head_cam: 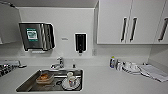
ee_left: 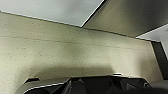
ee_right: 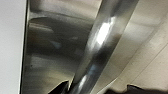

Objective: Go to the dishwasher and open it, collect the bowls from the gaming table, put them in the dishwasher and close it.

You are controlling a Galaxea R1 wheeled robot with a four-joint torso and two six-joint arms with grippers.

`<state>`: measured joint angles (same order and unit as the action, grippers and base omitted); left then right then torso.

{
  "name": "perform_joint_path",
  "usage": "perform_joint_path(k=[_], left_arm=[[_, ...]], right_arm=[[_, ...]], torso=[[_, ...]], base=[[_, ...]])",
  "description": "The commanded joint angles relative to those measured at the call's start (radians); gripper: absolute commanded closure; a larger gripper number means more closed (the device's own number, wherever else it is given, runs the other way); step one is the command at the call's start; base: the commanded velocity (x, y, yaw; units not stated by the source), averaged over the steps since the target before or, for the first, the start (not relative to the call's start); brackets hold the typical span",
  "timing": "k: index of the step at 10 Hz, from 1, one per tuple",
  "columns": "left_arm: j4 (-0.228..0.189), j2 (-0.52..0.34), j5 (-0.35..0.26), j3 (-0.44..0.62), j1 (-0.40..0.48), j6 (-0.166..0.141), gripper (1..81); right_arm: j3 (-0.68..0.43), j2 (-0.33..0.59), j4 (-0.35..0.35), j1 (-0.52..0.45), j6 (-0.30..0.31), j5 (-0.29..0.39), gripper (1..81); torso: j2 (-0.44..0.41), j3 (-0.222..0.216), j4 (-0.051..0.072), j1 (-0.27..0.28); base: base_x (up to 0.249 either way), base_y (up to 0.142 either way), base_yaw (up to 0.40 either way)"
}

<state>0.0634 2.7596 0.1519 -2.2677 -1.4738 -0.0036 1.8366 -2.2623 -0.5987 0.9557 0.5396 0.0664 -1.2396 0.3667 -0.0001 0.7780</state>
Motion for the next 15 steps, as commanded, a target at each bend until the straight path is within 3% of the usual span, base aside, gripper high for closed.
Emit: perform_joint_path(k=[1,4,8,13,15], left_arm=[[-0.007,-0.012,-0.038,0.011,0.072,0.001,1.0],[-0.008,-0.010,-0.038,0.013,0.074,0.001,1.0],[-0.004,-0.010,-0.037,0.013,0.074,0.001,1.0],[-0.002,-0.007,-0.037,0.011,0.073,0.001,1.0],[-0.005,-0.009,-0.037,0.011,0.074,0.001,1.0]], right_arm=[[-0.050,0.042,0.017,-0.037,-0.072,0.128,1.0],[-0.021,0.018,0.016,-0.037,-0.067,0.128,1.0],[0.013,-0.034,0.019,-0.117,-0.061,0.147,1.0],[0.332,-0.199,0.017,-0.093,-0.061,0.254,1.0],[0.354,-0.194,0.016,-0.082,-0.061,0.254,1.0]], torso=[[0.000,0.000,0.000,0.000],[0.000,0.000,0.000,0.000],[0.000,0.000,0.000,0.000],[0.000,0.000,0.000,0.000],[0.000,0.000,0.000,0.000]], base=[[0.000,0.000,0.000],[0.000,0.000,0.000],[0.000,0.000,0.000],[0.000,0.000,0.000],[0.000,0.000,0.000]])
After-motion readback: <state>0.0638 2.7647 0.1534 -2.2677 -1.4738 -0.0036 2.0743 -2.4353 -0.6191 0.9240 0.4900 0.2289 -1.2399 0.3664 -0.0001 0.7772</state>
